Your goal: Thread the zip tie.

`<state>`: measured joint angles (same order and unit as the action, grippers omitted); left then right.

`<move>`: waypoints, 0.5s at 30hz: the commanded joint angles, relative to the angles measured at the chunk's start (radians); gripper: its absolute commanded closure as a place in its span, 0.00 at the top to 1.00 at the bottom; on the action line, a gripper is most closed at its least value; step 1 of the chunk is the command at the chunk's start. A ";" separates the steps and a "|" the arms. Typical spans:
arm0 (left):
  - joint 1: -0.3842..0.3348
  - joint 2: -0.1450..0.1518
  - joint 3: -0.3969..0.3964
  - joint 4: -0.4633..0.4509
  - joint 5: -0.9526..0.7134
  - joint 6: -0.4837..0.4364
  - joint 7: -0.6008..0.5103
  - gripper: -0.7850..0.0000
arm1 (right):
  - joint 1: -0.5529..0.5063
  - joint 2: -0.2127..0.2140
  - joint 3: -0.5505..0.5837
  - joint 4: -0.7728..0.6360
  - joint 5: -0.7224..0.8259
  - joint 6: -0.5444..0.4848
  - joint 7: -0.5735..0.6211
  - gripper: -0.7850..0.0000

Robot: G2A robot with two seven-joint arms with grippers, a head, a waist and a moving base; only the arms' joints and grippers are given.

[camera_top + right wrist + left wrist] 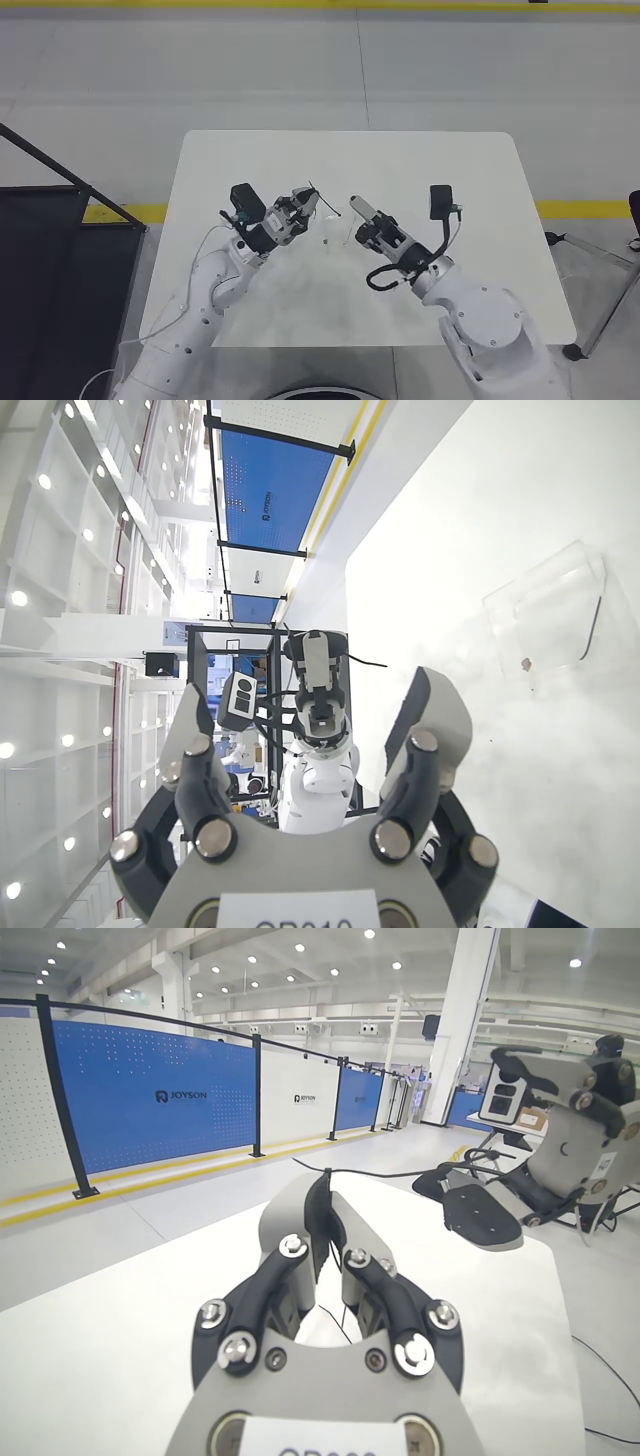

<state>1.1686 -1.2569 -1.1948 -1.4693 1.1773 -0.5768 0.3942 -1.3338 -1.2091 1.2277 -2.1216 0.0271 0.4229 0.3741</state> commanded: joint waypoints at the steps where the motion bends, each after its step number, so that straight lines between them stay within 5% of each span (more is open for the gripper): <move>1: 0.004 0.000 -0.001 -0.003 -0.022 -0.006 -0.015 0.00 | -0.028 0.008 0.032 0.001 -0.031 -0.008 0.036 1.00; 12: 0.011 -0.002 0.003 -0.011 -0.041 0.001 -0.025 0.00 | -0.036 0.011 0.042 0.001 -0.039 0.004 0.043 1.00; 15: 0.030 -0.009 0.005 -0.047 -0.105 0.070 -0.022 0.00 | -0.043 0.010 0.042 0.026 -0.015 -0.089 0.049 1.00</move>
<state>1.1909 -1.2629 -1.1906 -1.5035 1.0982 -0.5396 0.3666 -1.3738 -1.1990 1.2685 -2.1093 -0.0051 0.3908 0.4173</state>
